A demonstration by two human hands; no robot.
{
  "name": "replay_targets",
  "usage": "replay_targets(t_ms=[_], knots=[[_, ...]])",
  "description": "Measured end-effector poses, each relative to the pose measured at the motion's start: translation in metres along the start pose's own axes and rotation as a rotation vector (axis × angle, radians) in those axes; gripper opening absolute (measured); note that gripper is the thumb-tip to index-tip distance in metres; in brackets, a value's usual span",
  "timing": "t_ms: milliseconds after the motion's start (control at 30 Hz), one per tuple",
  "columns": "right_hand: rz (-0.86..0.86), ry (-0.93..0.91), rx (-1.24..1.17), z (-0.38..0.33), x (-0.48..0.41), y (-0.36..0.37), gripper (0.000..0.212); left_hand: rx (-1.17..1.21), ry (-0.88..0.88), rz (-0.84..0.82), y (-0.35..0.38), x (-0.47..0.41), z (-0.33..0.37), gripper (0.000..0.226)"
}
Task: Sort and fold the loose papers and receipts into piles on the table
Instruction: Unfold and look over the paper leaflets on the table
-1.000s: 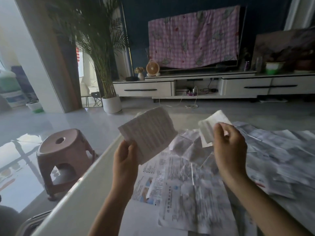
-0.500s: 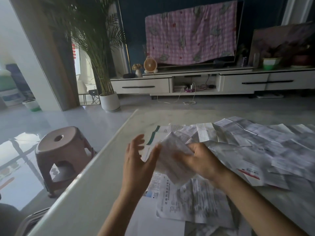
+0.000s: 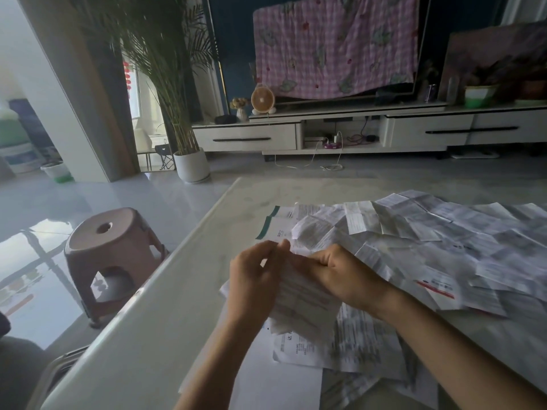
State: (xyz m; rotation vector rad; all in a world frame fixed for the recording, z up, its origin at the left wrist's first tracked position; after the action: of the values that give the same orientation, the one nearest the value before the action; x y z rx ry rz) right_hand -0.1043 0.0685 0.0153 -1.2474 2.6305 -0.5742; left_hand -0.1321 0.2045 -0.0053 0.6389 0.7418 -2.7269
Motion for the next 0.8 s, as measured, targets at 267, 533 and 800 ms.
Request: replay_targets(t_ms=[267, 533, 800], knots=[[-0.081, -0.064, -0.016, -0.008, 0.014, -0.010, 0.044, -0.371, 0.292, 0.120, -0.005, 0.016, 0.008, 0.031], [0.268, -0.009, -0.105, 0.020, 0.031, -0.032, 0.039, 0.054, -0.048, 0.460, -0.033, 0.003, 0.009, 0.049], [0.155, -0.032, -0.168, -0.003, 0.004, 0.012, 0.043, 0.019, -0.061, 0.409, -0.023, 0.004, 0.004, 0.043]])
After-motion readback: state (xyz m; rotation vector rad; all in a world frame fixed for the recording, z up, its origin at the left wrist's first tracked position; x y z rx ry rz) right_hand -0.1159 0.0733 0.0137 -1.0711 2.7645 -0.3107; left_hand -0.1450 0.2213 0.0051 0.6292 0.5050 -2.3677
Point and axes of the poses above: each hand's wrist, its own x-axis away from the middle knuckle, its own y-axis out of the palm, z = x × y, the point moved 1 cm from there along -x, towards the middle knuckle, and after that the axes turned 14 degrees about -z, right-handed, at the moved point
